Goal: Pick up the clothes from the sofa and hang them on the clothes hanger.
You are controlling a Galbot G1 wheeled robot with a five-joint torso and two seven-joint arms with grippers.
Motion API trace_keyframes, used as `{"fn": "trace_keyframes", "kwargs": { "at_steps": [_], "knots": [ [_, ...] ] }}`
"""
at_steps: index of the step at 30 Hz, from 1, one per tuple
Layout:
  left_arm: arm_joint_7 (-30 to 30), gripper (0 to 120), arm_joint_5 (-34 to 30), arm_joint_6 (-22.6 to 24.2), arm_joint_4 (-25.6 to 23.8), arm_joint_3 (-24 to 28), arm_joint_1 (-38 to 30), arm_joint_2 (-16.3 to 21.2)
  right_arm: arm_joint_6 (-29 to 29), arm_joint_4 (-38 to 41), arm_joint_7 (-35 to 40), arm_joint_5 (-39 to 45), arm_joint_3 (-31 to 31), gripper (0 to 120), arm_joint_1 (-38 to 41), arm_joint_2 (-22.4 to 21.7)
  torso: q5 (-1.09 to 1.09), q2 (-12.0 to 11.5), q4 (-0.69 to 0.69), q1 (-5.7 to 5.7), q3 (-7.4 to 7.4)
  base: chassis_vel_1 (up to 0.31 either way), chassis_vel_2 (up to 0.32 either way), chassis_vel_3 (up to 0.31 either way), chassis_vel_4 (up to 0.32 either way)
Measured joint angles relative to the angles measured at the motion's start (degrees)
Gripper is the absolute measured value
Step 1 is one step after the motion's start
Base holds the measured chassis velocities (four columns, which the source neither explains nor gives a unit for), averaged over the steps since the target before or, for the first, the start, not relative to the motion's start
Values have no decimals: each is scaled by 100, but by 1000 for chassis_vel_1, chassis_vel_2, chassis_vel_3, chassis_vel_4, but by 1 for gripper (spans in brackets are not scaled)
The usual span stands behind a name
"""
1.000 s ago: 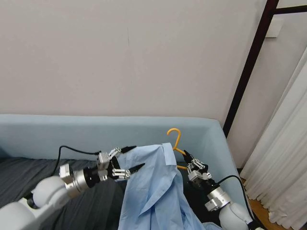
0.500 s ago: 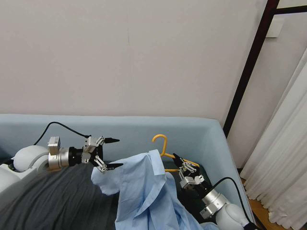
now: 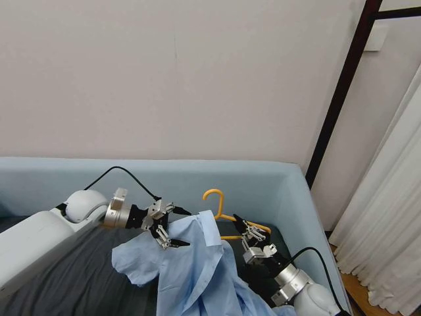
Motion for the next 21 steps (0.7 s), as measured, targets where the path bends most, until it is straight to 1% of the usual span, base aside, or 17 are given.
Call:
{"fn": "trace_keyframes", "kwargs": {
  "at_steps": [3, 4, 8, 9, 10, 14, 15, 19, 20, 21],
  "knots": [
    [144, 73, 48, 127, 96, 50, -97, -135, -39, 0, 6, -23, 71, 5, -27, -41, 1, 0, -1, 0, 0, 0, 0, 0, 0],
    [144, 73, 48, 127, 96, 50, -97, -135, -39, 0, 6, -23, 71, 5, -27, -41, 1, 0, -1, 0, 0, 0, 0, 0, 0],
    [171, 53, 147, 180, 231, 93, -166, -268, -179, 37, 22, 15, 50, 5, -47, -86, 0, 0, 1, 0, -1, 0, 0, 0, 0],
    [171, 53, 147, 180, 231, 93, -166, -268, -179, 37, 22, 15, 50, 5, -47, -86, 0, 0, 1, 0, -1, 0, 0, 0, 0],
    [171, 50, 173, 186, 268, 96, -176, -300, -198, 54, 22, 16, 45, 5, -50, -91, 0, 0, 1, 0, -1, 0, 0, 0, 0],
    [180, 31, 268, 191, 398, 108, -201, -407, -266, 95, 25, 33, -6, 5, -52, -98, 0, 0, 0, 0, 0, 0, 0, 0, 0],
    [180, 31, 268, 191, 398, 108, -201, -407, -266, 95, 25, 33, -6, 5, -52, -98, 0, 0, 0, 0, 0, 0, 0, 0, 0],
    [232, 15, 348, 182, 471, 108, -214, -478, -275, 96, 38, 50, -29, 5, -40, -105, 0, 0, 0, 0, -1, 0, 0, 0, 0],
    [256, 11, 365, 178, 482, 108, -216, -489, -277, 96, 46, 55, -32, 5, -36, -106, 0, 0, 0, 0, -1, 0, 0, 0, 0],
    [256, 11, 365, 178, 482, 108, -216, -489, -277, 96, 46, 55, -32, 5, -36, -106, 0, 0, 0, 0, -1, 0, 0, 0, 0]
  ]
}}
